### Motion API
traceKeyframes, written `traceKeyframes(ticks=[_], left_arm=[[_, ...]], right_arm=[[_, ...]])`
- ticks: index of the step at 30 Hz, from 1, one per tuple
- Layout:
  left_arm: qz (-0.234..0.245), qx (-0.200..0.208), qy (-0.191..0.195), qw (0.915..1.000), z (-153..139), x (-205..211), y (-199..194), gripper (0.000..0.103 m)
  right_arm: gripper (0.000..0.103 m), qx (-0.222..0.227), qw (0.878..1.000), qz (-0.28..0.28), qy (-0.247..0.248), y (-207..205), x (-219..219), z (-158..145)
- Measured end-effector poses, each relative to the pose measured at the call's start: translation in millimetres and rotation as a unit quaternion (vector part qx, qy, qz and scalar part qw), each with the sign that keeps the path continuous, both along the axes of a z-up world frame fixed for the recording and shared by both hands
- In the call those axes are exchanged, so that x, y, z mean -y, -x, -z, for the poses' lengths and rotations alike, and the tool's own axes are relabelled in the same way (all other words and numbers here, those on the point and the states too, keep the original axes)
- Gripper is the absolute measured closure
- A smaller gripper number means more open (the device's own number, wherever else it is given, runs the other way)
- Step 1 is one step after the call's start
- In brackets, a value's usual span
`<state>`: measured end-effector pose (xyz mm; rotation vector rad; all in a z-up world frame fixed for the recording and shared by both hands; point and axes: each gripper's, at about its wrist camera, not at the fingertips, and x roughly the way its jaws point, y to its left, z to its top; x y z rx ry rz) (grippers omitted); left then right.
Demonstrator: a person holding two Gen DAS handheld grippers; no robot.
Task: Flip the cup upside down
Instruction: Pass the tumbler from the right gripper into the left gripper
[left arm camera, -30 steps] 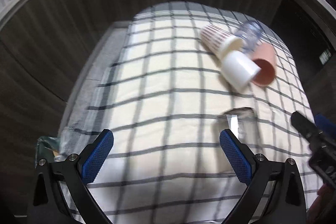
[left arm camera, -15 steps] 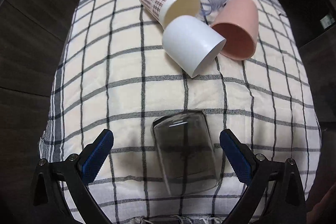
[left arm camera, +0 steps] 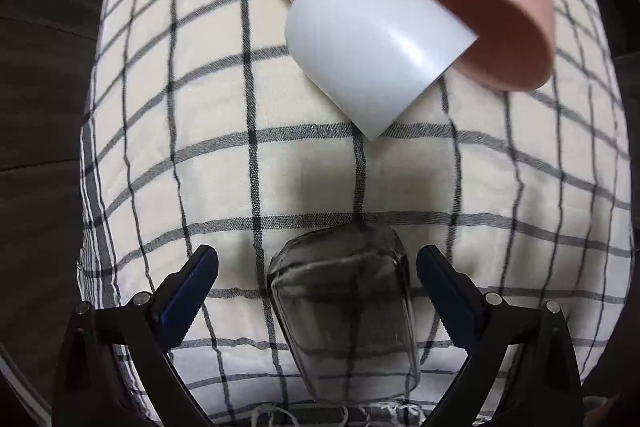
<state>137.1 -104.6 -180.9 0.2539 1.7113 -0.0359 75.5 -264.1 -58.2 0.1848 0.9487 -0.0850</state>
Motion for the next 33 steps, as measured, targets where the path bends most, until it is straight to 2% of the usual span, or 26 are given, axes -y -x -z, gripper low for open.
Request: traceKeyframes(ticks=[3,7,13,16,19,23,26,29,33], left_arm=[[-0.002,-0.029,0.000,0.9996,13,4,-5,0.011],[-0.016,-0.048,0.019,0.9985,22,4,-8,0.034],[-0.024,-0.037,0.034,0.9985,18,-4,-1,0.034],[-0.022,-0.017,0.043,0.9987,7,-12,6,0.034],[-0.015,0.020,0.054,0.9982,-18,-20,14,0.034],[-0.001,0.100,0.077,0.9921,-48,-29,32,0.035],[0.018,0.176,0.089,0.9802,-73,-35,50,0.035],[0.029,0.231,0.096,0.9678,-88,-41,67,0.035],[0.028,0.288,0.100,0.9519,-90,-44,80,0.035]], right_arm=[[0.014,0.001,1.000,-0.002,-0.009,-2,2,2],[0.014,-0.001,1.000,0.001,-0.018,-4,3,6],[0.014,-0.005,1.000,0.001,-0.028,-3,3,9],[0.014,-0.004,1.000,0.002,-0.027,-1,2,8],[0.014,0.000,1.000,0.003,-0.028,3,1,5],[0.014,0.008,1.000,0.005,-0.029,12,-2,2],[0.014,0.015,1.000,0.002,-0.026,21,-6,-1],[0.014,0.016,1.000,-0.001,-0.021,28,-11,-2],[0.014,0.019,1.000,-0.004,-0.015,37,-18,-1]])
